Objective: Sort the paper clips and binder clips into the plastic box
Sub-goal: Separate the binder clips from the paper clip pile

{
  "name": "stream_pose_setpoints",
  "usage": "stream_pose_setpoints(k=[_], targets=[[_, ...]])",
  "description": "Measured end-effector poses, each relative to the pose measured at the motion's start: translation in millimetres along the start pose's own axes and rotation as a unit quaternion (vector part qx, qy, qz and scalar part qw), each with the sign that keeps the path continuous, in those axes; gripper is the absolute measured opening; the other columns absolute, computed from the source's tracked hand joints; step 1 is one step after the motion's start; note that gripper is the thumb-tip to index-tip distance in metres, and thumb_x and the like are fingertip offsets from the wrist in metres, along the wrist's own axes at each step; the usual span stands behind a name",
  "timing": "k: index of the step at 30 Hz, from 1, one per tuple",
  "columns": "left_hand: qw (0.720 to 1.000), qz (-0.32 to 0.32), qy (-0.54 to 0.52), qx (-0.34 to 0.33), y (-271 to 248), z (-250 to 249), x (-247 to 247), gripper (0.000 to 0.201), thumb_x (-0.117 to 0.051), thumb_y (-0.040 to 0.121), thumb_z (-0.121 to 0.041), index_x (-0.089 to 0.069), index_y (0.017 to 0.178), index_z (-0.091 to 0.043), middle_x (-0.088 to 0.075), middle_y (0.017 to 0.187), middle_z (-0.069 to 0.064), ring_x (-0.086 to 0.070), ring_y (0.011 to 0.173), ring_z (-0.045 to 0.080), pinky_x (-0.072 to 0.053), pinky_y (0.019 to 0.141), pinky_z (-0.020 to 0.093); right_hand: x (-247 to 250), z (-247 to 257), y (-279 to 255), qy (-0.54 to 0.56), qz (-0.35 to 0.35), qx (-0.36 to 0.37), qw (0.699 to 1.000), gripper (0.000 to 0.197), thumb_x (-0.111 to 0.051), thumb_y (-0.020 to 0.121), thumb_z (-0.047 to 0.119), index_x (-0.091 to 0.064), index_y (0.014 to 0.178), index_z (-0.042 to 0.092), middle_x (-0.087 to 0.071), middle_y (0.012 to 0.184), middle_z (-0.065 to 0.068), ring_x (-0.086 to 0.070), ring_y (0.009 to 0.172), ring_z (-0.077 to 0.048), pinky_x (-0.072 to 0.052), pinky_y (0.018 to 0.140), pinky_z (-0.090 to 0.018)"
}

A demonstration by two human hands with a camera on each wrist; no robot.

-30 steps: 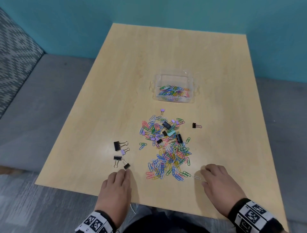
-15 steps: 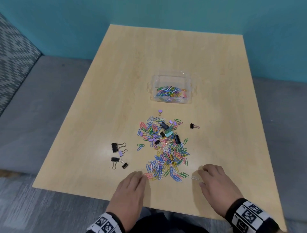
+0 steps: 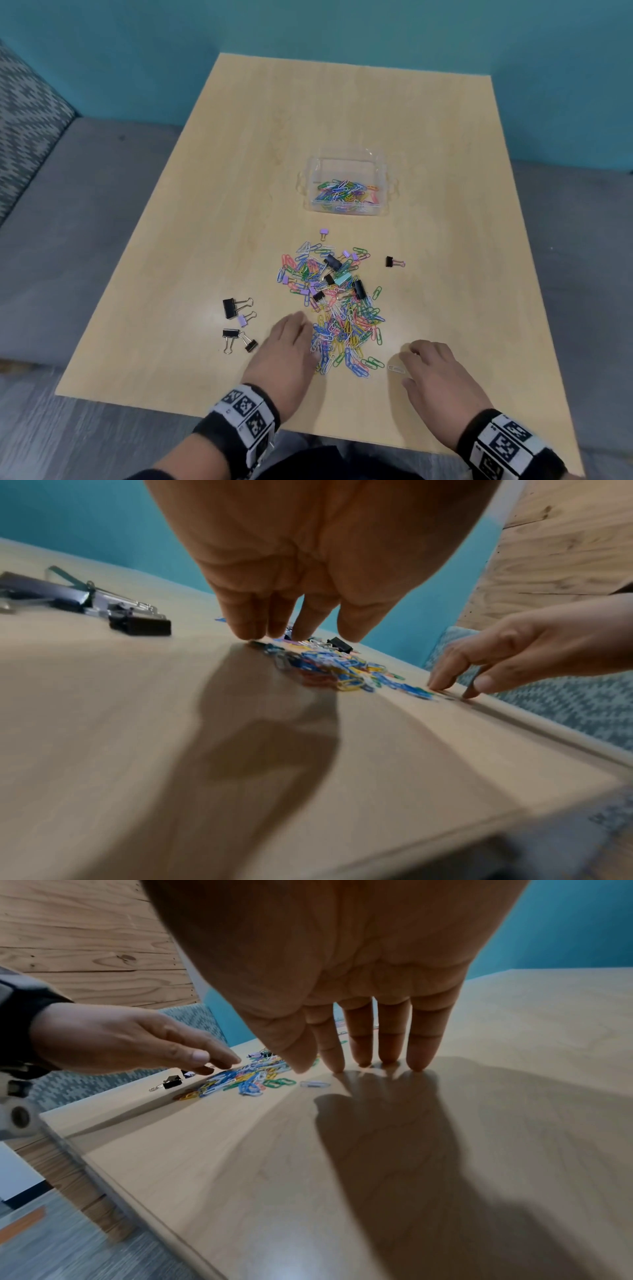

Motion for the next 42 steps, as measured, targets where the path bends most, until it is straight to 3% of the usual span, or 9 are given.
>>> stream_pose_setpoints(k=[4, 8, 13, 19, 24, 30, 34, 37, 42], targets=[[0.992, -0.114, -0.013, 0.044, 21.3, 7.8, 18.8, 0.053, -0.035, 0.091, -0.038, -0.039, 0.135, -0.01, -0.047, 0.129, 0.013, -0.045, 0.108, 0.031, -0.047, 0.088, 0.044, -1.8, -1.0, 0.4, -0.008, 0.008, -0.001, 1.0, 0.032, -0.071, 0.068, 0.023, -0.063, 0.099, 0.019, -0.059, 0.106, -0.002, -0.055, 0.092, -0.027, -0.055, 0.068, -0.037], [0.992, -0.109, 0.022, 0.058, 37.6, 14.9, 25.9, 0.051, -0.032, 0.09, -0.038, -0.045, 0.133, -0.013, -0.052, 0.12, 0.009, -0.047, 0.098, 0.031, -0.048, 0.075, 0.043, -1.3, -2.3, 0.8, -0.007, 0.014, -0.001, 1.0, 0.03, -0.069, 0.07, 0.024, -0.063, 0.099, 0.019, -0.059, 0.106, -0.002, -0.055, 0.092, -0.027, -0.055, 0.068, -0.036], [0.995, -0.08, 0.049, 0.031, 17.6, 23.1, 14.8, 0.055, -0.028, 0.089, -0.039, -0.043, 0.134, -0.013, -0.049, 0.125, 0.009, -0.046, 0.102, 0.031, -0.046, 0.083, 0.044, -0.9, -1.8, 0.2, -0.003, 0.012, 0.0, 1.0, 0.032, -0.07, 0.069, 0.023, -0.063, 0.099, 0.019, -0.06, 0.106, -0.002, -0.055, 0.092, -0.026, -0.055, 0.069, -0.037], [0.988, -0.121, 0.093, 0.02, -3.6, 39.8, 18.7, 0.052, -0.034, 0.086, -0.043, -0.054, 0.127, -0.018, -0.055, 0.124, 0.01, -0.046, 0.103, 0.033, -0.048, 0.079, 0.045, -0.4, -2.7, 2.9, 0.0, 0.006, -0.001, 1.0, 0.032, -0.072, 0.069, 0.021, -0.065, 0.099, 0.018, -0.06, 0.104, -0.003, -0.055, 0.09, -0.027, -0.055, 0.068, -0.038], [0.985, -0.114, 0.131, -0.016, -12.6, 61.9, 18.8, 0.053, -0.035, 0.083, -0.037, -0.05, 0.132, -0.025, -0.054, 0.127, 0.015, -0.049, 0.107, 0.039, -0.048, 0.079, 0.046, 0.4, -2.0, 3.7, 0.003, 0.006, -0.004, 1.0, 0.032, -0.073, 0.068, 0.021, -0.065, 0.099, 0.018, -0.06, 0.103, -0.003, -0.055, 0.088, -0.027, -0.055, 0.067, -0.038], [0.976, -0.087, 0.167, -0.106, -25.5, 72.1, 23.1, 0.08, -0.069, 0.06, -0.016, -0.046, 0.137, -0.026, -0.05, 0.131, 0.019, -0.052, 0.108, 0.042, -0.048, 0.082, 0.048, -1.4, -3.7, 2.9, 0.001, 0.008, -0.003, 1.0, 0.032, -0.071, 0.069, 0.022, -0.063, 0.101, 0.018, -0.059, 0.105, -0.002, -0.054, 0.091, -0.026, -0.055, 0.068, -0.038], [0.978, -0.111, 0.16, -0.077, -30.2, 81.5, 33.8, 0.049, -0.048, 0.079, -0.03, -0.057, 0.125, -0.018, -0.055, 0.127, 0.019, -0.056, 0.106, 0.039, -0.048, 0.082, 0.045, -0.6, -2.5, 2.8, 0.001, 0.004, -0.005, 1.0, 0.033, -0.072, 0.068, 0.022, -0.063, 0.1, 0.018, -0.058, 0.104, -0.001, -0.054, 0.09, -0.026, -0.055, 0.067, -0.037], [0.982, -0.136, 0.123, -0.053, -29.9, 73.0, 34.5, 0.046, -0.039, 0.082, -0.034, -0.064, 0.114, -0.012, -0.063, 0.119, 0.011, -0.057, 0.102, 0.033, -0.05, 0.079, 0.042, 0.3, -1.3, 2.1, 0.0, 0.001, -0.007, 1.0, 0.033, -0.073, 0.068, 0.022, -0.064, 0.099, 0.018, -0.059, 0.104, -0.001, -0.054, 0.089, -0.026, -0.055, 0.067, -0.037], [0.988, -0.132, 0.071, -0.036, -20.3, 56.2, 22.9, 0.048, -0.04, 0.083, -0.037, -0.063, 0.115, -0.008, -0.064, 0.111, 0.008, -0.06, 0.098, 0.032, -0.052, 0.081, 0.039, 0.5, -1.1, 2.5, -0.003, 0.002, -0.009, 1.0, 0.034, -0.074, 0.067, 0.022, -0.064, 0.099, 0.018, -0.059, 0.103, -0.002, -0.055, 0.089, -0.027, -0.055, 0.066, -0.037]])
Point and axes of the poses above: each hand's wrist, its own y-axis towards the middle knuckle, its own x-axis out of the back of the hand, z = x × y, the point moved 3 cm from there along y, towards the middle knuckle
